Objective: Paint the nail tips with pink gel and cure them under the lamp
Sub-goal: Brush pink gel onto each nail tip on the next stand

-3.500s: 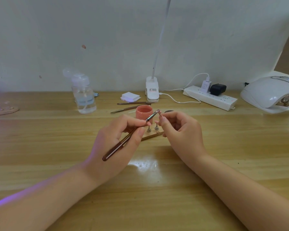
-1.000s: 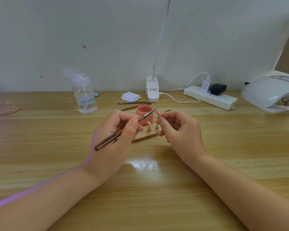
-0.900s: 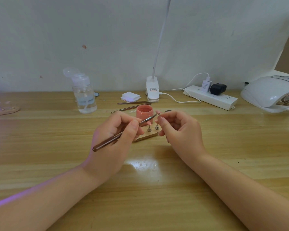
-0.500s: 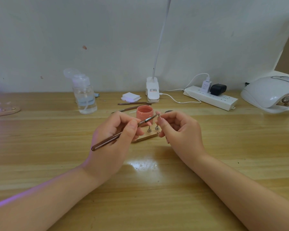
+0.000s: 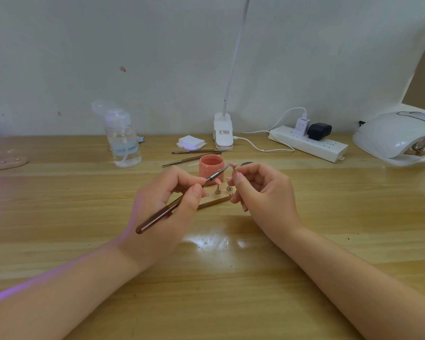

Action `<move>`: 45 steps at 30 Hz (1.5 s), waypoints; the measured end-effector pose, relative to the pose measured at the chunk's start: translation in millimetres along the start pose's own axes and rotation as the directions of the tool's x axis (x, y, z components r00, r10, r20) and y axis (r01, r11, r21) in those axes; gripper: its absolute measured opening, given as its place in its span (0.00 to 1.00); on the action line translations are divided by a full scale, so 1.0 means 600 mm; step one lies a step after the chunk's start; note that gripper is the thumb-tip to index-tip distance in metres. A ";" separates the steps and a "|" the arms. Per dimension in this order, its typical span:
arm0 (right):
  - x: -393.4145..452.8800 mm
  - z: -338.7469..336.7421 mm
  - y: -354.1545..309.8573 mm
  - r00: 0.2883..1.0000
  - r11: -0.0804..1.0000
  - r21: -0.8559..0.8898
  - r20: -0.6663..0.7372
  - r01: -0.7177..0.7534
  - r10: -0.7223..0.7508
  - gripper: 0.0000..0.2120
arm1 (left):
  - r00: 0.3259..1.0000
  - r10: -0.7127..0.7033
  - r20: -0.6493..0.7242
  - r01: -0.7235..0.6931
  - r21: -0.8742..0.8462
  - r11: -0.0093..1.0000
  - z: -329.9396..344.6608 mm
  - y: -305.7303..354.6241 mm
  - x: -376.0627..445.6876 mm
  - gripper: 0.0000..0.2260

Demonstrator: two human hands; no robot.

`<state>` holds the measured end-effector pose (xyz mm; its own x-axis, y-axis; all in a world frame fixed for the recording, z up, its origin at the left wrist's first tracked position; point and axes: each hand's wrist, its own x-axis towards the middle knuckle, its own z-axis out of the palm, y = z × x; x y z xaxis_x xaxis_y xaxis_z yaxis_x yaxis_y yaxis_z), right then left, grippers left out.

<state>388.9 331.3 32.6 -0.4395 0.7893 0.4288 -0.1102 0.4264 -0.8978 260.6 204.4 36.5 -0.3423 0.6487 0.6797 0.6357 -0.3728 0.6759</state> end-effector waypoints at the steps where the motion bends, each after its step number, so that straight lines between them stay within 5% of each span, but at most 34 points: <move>1: 0.000 0.000 0.000 1.000 1.000 -0.001 -0.001 0.001 -0.001 0.02 | 1.000 0.006 -0.001 -0.006 -0.005 1.000 0.001 0.002 0.001 0.06; 45: -0.003 0.001 0.002 0.999 0.999 0.018 0.023 0.032 -0.033 0.03 | 1.000 -0.019 0.006 0.019 0.010 1.000 0.002 0.009 0.004 0.06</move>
<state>389.2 330.3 30.8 -0.4563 0.7645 0.4553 -0.1399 0.4437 -0.8852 264.2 204.8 41.3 -0.3504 0.6594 0.6651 0.6357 -0.3540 0.6859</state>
